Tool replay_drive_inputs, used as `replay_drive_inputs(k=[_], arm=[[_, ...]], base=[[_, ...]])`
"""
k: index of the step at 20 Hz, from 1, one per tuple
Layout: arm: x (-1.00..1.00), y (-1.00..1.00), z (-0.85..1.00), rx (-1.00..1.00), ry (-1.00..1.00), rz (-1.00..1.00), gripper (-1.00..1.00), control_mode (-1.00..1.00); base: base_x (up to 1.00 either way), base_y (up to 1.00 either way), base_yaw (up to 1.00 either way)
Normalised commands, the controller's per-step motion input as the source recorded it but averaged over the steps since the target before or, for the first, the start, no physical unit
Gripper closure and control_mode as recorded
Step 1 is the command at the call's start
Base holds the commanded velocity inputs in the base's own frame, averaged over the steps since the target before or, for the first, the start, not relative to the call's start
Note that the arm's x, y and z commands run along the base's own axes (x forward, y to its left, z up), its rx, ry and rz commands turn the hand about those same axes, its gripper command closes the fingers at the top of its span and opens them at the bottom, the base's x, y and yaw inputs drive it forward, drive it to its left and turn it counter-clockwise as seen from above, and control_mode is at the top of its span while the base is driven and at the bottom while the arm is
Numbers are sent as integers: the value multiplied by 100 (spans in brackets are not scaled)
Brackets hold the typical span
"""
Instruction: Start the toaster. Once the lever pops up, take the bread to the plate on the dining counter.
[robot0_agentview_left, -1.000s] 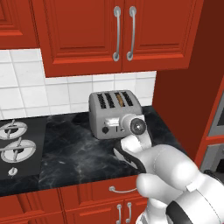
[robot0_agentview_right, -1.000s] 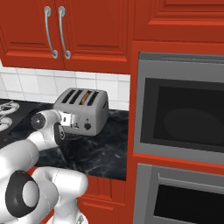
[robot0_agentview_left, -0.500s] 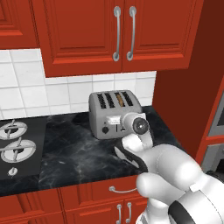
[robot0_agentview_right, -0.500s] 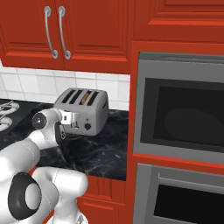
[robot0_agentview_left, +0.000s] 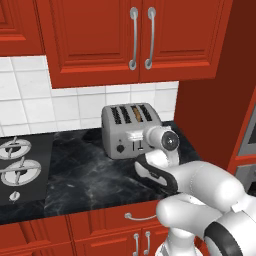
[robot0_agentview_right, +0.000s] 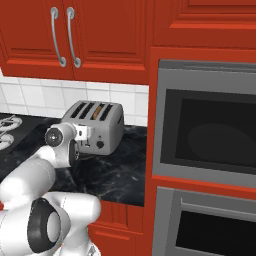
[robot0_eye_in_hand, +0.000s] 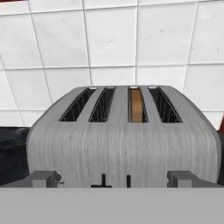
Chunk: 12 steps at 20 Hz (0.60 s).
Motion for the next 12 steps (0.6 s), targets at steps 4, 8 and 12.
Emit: replay_drive_inputs(k=[4,8,12], arm=[[0,-9,3,0,-3,0,-100,-100],[0,-4,0,0,-1,0,-100,-100],[0,0,1,0,0,0,-100,-100]], base=[[0,0,0],[0,0,0],[0,0,0]])
